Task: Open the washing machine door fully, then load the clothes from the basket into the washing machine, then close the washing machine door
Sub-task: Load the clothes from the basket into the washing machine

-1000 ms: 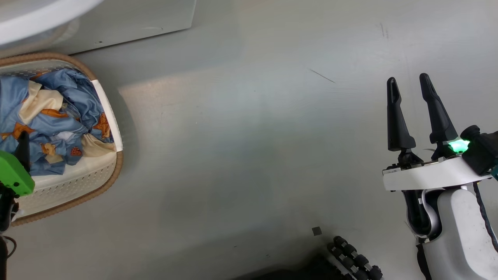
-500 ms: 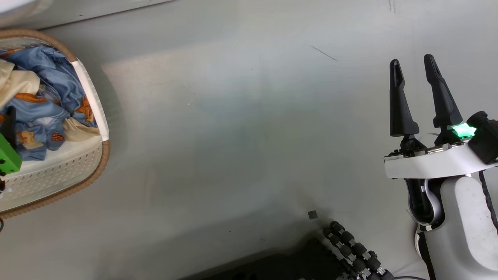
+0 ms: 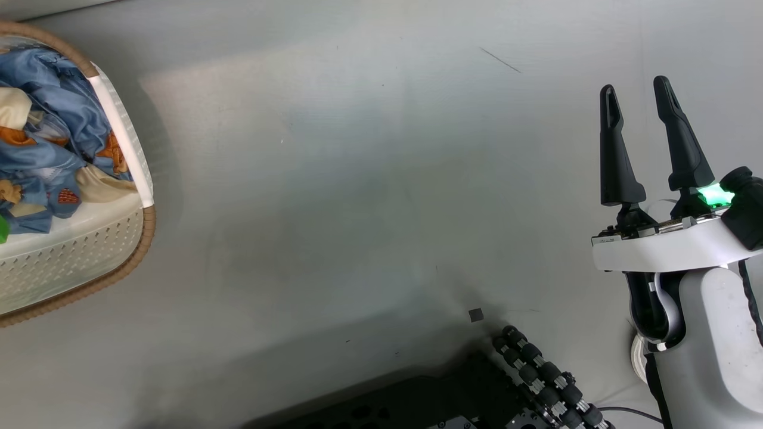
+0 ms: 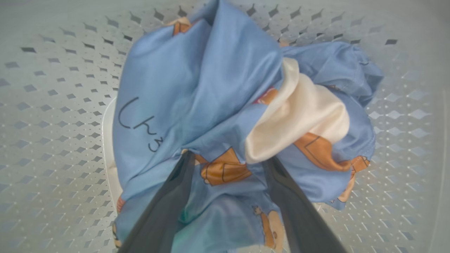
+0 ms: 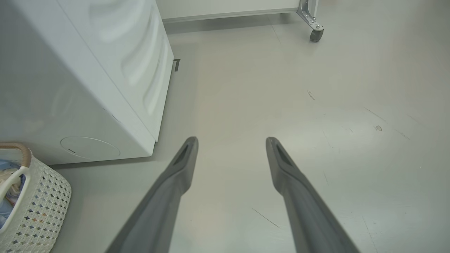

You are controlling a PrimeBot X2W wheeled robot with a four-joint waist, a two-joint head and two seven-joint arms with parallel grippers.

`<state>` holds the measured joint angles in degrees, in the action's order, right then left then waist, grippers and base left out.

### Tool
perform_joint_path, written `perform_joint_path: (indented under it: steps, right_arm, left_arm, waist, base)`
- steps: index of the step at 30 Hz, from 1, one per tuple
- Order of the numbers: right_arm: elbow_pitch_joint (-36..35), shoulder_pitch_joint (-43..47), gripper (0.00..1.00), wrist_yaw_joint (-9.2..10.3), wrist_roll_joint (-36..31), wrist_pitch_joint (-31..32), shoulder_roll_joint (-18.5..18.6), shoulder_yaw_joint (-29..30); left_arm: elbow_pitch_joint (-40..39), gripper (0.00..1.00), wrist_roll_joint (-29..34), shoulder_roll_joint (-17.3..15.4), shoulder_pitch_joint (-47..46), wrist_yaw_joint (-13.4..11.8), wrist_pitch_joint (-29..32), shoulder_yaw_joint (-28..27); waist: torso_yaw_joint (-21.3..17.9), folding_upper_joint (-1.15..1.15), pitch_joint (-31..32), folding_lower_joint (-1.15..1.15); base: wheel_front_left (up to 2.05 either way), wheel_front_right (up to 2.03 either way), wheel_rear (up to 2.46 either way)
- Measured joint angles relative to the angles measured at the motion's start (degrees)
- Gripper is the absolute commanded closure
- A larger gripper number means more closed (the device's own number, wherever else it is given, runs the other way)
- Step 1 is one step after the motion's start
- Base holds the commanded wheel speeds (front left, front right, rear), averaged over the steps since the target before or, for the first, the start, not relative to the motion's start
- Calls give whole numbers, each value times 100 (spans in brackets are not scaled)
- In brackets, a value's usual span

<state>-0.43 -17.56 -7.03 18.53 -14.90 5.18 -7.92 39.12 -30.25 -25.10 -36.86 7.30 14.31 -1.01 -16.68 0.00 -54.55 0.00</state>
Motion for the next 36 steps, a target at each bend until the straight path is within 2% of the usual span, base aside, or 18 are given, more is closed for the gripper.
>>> perform_joint_path:
  steps: [14,20,21,23,24,25,36]
  right_arm:
    - [-77,-26,0,0,0,-1,68,-29]
    - [-89,-80,0,0,-1,-1,81,-52]
    - [-89,-80,0,0,-1,-1,85,-52]
    - [-89,-80,0,0,-1,-1,86,-51]
    - [-90,-80,0,0,-1,-1,86,-49]
    - [-90,-80,0,0,-2,-1,86,-49]
    - [-48,-199,0,0,-52,-1,54,43]
  left_arm:
    - [225,0,115,-25,-330,0,-30,189]
    - [305,0,465,-125,-425,0,-182,420]
    - [308,14,575,-159,-432,0,-193,491]
    - [334,57,630,-165,-447,0,-250,514]
    - [350,88,641,-165,-455,-1,-293,534]
    - [374,100,675,-164,-461,-1,-334,549]
    - [679,100,770,69,-432,-60,-931,649]
  waist:
    - [-59,0,-320,0]
    - [-94,0,-405,0]
    - [-100,0,-410,0]
    - [-111,0,-420,0]
    - [-118,0,-425,0]
    - [-124,0,-428,0]
    - [-72,0,-280,0]
  base:
    - [0,0,0]
    - [0,0,0]
    - [0,0,0]
    - [0,0,0]
    - [0,0,0]
    - [0,0,0]
    - [0,0,0]
